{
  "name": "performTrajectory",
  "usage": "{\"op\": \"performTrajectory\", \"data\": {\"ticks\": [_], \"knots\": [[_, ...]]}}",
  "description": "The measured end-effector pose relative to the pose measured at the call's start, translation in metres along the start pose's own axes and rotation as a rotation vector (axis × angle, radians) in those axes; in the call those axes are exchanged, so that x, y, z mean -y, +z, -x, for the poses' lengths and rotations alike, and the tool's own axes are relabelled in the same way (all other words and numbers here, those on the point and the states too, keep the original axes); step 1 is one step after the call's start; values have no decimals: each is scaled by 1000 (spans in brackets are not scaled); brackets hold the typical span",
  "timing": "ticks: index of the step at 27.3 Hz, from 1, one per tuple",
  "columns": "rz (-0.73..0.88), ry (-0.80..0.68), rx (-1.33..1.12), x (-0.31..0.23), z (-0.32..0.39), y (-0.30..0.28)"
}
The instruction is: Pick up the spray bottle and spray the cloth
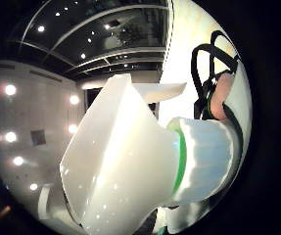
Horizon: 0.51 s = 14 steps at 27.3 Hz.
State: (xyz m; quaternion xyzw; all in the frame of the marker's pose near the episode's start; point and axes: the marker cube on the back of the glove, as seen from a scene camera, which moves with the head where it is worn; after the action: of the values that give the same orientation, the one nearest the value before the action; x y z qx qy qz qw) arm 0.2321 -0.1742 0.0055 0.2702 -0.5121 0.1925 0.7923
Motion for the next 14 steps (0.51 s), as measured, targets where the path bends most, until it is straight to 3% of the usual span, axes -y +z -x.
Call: {"op": "performTrajectory", "data": {"ticks": [14], "knots": [[142,-59,-220,-5,50,6]]}}
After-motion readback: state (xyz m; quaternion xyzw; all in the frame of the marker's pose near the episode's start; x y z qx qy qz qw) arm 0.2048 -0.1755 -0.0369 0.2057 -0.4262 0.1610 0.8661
